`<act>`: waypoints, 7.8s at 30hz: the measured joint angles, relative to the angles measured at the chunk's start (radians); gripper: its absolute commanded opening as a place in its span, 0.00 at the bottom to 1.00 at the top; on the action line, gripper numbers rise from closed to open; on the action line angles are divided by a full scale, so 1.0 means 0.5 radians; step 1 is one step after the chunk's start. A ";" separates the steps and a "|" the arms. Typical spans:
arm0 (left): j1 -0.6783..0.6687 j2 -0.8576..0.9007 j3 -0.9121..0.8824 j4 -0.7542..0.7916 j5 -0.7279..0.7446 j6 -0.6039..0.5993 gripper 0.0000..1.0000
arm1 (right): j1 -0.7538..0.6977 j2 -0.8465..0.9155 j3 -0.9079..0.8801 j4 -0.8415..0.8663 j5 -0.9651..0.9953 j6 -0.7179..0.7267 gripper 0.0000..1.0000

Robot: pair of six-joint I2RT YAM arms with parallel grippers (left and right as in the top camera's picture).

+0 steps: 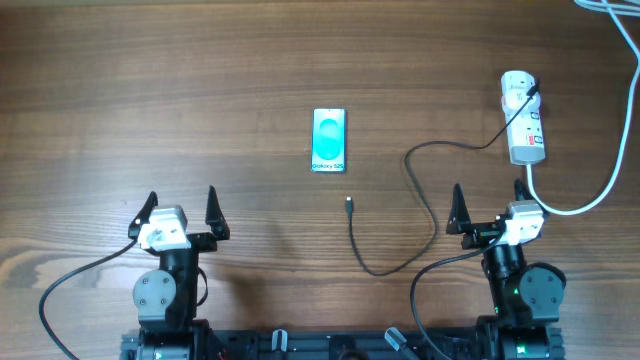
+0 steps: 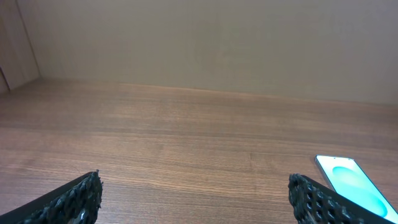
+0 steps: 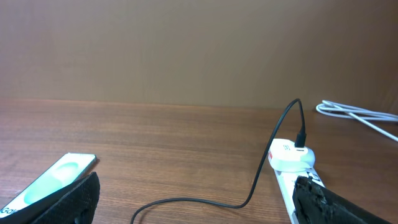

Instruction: Plug charger to phone and switch on socket

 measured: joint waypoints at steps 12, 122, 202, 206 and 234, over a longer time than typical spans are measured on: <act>0.000 0.000 0.000 -0.001 0.000 0.000 1.00 | 0.000 0.000 0.000 -0.001 0.001 -0.001 1.00; -0.963 4.519 3.845 -2.046 0.279 -0.903 1.00 | 0.000 0.002 0.000 -0.001 0.006 -0.001 1.00; -0.616 4.327 3.883 -2.559 2.459 -0.962 0.67 | 0.000 0.002 0.000 -0.001 0.006 -0.001 1.00; -0.539 4.327 3.883 -2.559 2.770 -0.962 0.67 | 0.000 0.002 0.000 -0.001 0.006 -0.001 1.00; -0.090 4.327 3.883 -2.942 3.167 -0.901 0.65 | 0.000 0.002 0.000 -0.001 0.006 -0.001 1.00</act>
